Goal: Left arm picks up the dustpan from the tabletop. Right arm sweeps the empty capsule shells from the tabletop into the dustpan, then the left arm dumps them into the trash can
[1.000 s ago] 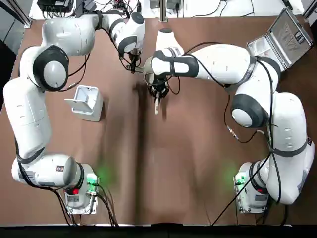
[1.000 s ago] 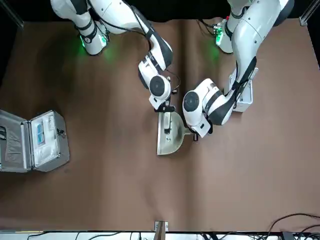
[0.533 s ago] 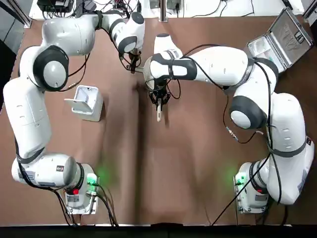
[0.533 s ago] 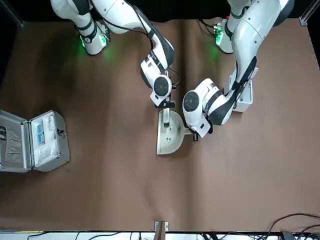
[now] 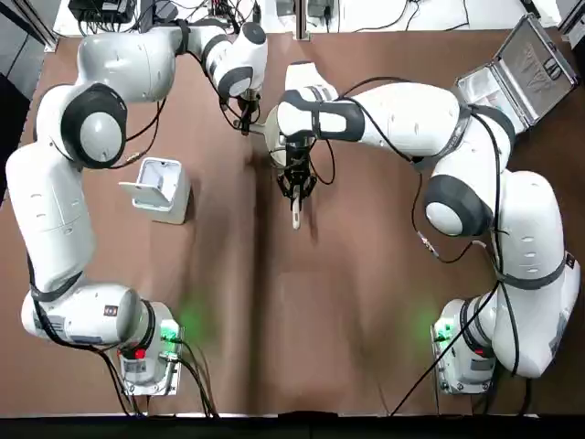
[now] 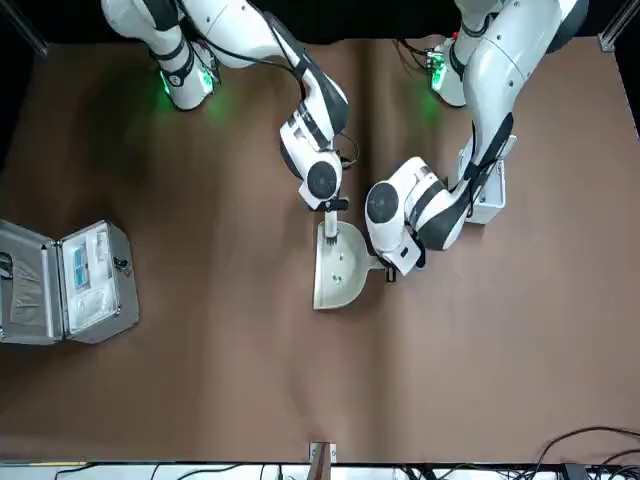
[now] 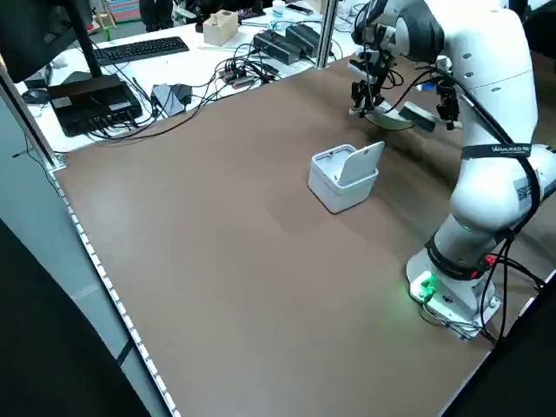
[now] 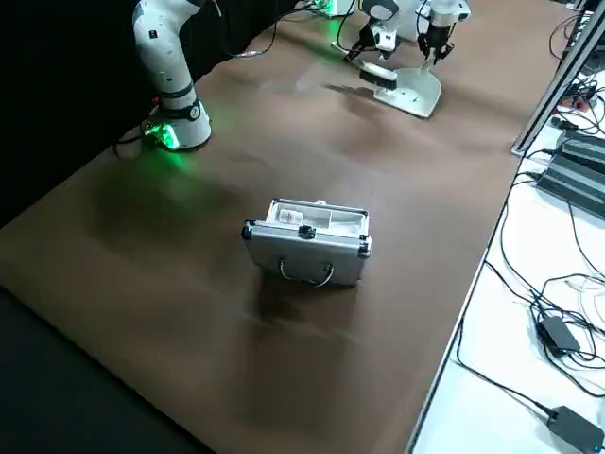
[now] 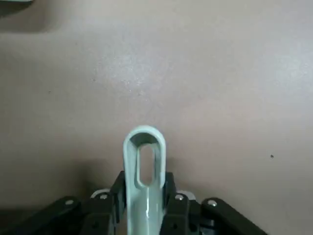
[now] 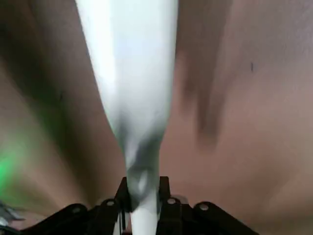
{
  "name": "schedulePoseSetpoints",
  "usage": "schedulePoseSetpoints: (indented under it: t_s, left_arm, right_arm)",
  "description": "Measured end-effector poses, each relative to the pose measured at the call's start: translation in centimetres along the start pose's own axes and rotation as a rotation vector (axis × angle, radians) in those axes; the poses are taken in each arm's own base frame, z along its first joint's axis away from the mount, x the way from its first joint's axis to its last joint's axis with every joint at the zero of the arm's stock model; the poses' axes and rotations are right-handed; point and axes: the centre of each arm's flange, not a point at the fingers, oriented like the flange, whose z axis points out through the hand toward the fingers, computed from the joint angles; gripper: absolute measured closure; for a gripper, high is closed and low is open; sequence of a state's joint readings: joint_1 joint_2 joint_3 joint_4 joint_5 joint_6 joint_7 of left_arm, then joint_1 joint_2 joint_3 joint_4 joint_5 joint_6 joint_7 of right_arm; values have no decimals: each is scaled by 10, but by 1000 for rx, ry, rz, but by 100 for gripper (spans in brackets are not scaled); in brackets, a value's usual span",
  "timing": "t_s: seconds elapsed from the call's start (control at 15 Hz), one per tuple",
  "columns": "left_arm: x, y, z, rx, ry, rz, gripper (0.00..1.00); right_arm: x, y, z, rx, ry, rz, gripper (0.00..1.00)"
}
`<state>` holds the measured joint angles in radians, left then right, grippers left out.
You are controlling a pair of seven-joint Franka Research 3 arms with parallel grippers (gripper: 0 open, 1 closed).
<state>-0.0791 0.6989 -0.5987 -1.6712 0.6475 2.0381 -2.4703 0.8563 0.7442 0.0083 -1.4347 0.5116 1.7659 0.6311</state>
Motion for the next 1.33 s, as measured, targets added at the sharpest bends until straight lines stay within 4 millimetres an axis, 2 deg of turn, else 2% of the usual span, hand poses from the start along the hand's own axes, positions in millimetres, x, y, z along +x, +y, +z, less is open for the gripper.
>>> schedulePoseSetpoints:
  t_s: [0.4,0.53,0.67,0.87,1.0,1.2,1.33]
  left_arm:
    - [1,1,0,-1,-1,-2,66]
    - [2,2,-1,-1,-2,-5,66]
    - [7,6,-2,-4,-15,-13,66]
    - [18,15,-4,16,-62,-6,66]
    - [25,22,-10,32,-114,8,66]
    - [41,31,-30,42,-201,41,66]
    - [58,38,-47,33,-256,57,66]
  right_arm:
    - [-12,-2,-12,-28,-73,-30,74]
    - [-12,5,-28,-36,-102,-28,74]
    - [-4,21,-51,-28,-125,-14,74]
    - [13,55,-93,9,-134,-10,74]
    - [23,85,-120,13,-118,18,74]
    - [38,145,-154,-5,-74,36,74]
    - [43,195,-167,-4,-70,28,74]
